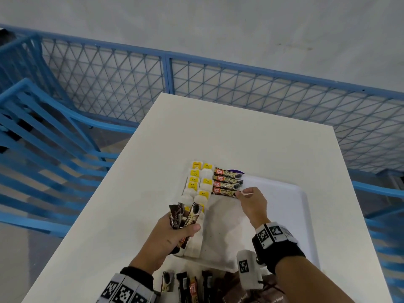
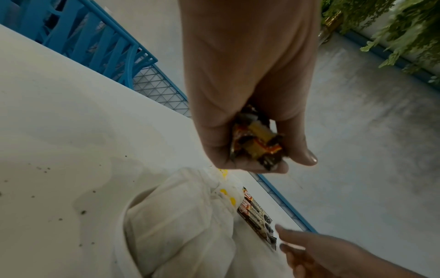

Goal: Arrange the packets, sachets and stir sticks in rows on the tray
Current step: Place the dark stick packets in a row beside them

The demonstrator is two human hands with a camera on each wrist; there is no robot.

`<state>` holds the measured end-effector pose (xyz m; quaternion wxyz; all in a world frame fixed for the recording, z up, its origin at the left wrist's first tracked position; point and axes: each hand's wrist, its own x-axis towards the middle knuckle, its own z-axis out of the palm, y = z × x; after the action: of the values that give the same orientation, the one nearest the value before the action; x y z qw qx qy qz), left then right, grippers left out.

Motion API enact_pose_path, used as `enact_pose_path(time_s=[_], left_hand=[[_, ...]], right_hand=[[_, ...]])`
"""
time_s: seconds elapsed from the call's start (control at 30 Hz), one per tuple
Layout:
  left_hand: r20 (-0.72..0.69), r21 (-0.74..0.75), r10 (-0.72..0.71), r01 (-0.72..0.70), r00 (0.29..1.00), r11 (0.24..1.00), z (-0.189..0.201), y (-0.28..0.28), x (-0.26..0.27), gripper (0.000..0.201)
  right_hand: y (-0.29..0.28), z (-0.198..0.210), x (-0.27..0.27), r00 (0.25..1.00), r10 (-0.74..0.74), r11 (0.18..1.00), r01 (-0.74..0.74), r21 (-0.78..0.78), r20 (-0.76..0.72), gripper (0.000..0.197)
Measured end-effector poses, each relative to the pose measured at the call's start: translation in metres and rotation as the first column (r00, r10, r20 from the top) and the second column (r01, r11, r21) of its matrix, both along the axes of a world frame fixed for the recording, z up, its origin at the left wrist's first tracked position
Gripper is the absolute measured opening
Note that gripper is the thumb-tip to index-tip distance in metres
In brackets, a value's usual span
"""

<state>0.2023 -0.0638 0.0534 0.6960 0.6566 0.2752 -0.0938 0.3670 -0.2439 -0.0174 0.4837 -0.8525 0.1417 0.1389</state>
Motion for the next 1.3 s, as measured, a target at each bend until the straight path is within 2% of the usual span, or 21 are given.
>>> enact_pose_path(time_s=[0.07,0.13,0.2,0.27,0.3,0.37,0.5,0.63,1.03,1.1,1.17,1.23,1.3], left_hand=[[0.010,0.012,-0.005,0.005,1.000,1.000,0.000,-0.001,0.000,0.037],[0.027,0.016,-0.003,0.003,1.000,1.000,0.001,-0.004,0.001,0.026],[0.046,-0.004,-0.008,0.008,0.999,1.000,0.004,-0.007,0.001,0.018],[0.066,-0.031,-0.021,0.023,0.998,0.999,0.007,-0.009,0.000,0.017],[0.075,-0.033,-0.030,0.033,0.997,0.999,0.008,-0.009,0.000,0.018],[0.081,-0.017,-0.045,0.047,0.996,0.999,0.009,-0.009,-0.002,0.019],[0.055,-0.010,0.000,0.000,0.999,1.000,0.009,-0.006,-0.005,0.023],[0.082,-0.041,0.053,-0.050,0.995,0.998,0.013,-0.002,-0.007,0.023],[0.096,0.015,-0.181,0.180,0.979,0.984,0.019,0.005,-0.014,0.014],[0.083,0.012,-0.105,0.105,0.991,0.994,0.016,0.005,-0.013,0.011],[0.060,-0.055,0.044,-0.040,0.997,0.998,0.010,0.008,-0.012,0.005],[0.035,-0.106,0.137,-0.133,0.990,0.986,0.005,0.012,-0.012,0.005],[0.022,-0.111,0.166,-0.163,0.986,0.980,0.002,0.015,-0.014,0.007]], right_hand=[[0.005,0.013,-0.013,0.994,0.089,0.996,-0.090,0.010,0.057,0.013],[0.012,0.029,-0.029,0.967,0.231,0.970,-0.238,0.051,0.107,0.015],[0.019,0.048,-0.046,0.917,0.389,0.901,-0.399,0.170,0.092,0.021],[0.023,0.063,-0.063,0.848,0.528,0.799,-0.516,0.309,0.053,0.020],[0.024,0.066,-0.069,0.816,0.576,0.758,-0.554,0.344,0.045,0.015],[0.025,0.065,-0.076,0.792,0.609,0.727,-0.577,0.372,0.040,0.011],[0.019,0.064,-0.080,0.825,0.565,0.728,-0.504,0.464,0.010,0.002],[0.014,0.064,-0.085,0.833,0.554,0.711,-0.461,0.531,-0.019,0.002],[-0.002,0.059,-0.080,0.854,0.517,0.729,-0.396,0.558,-0.069,0.008],[-0.003,0.057,-0.076,0.863,0.497,0.739,-0.365,0.566,-0.093,0.008],[-0.006,0.054,-0.070,0.888,0.445,0.762,-0.306,0.570,-0.118,0.007],[-0.010,0.049,-0.060,0.931,0.340,0.801,-0.212,0.559,-0.134,0.008],[-0.017,0.041,-0.049,0.969,0.200,0.840,-0.092,0.536,-0.147,0.007]])
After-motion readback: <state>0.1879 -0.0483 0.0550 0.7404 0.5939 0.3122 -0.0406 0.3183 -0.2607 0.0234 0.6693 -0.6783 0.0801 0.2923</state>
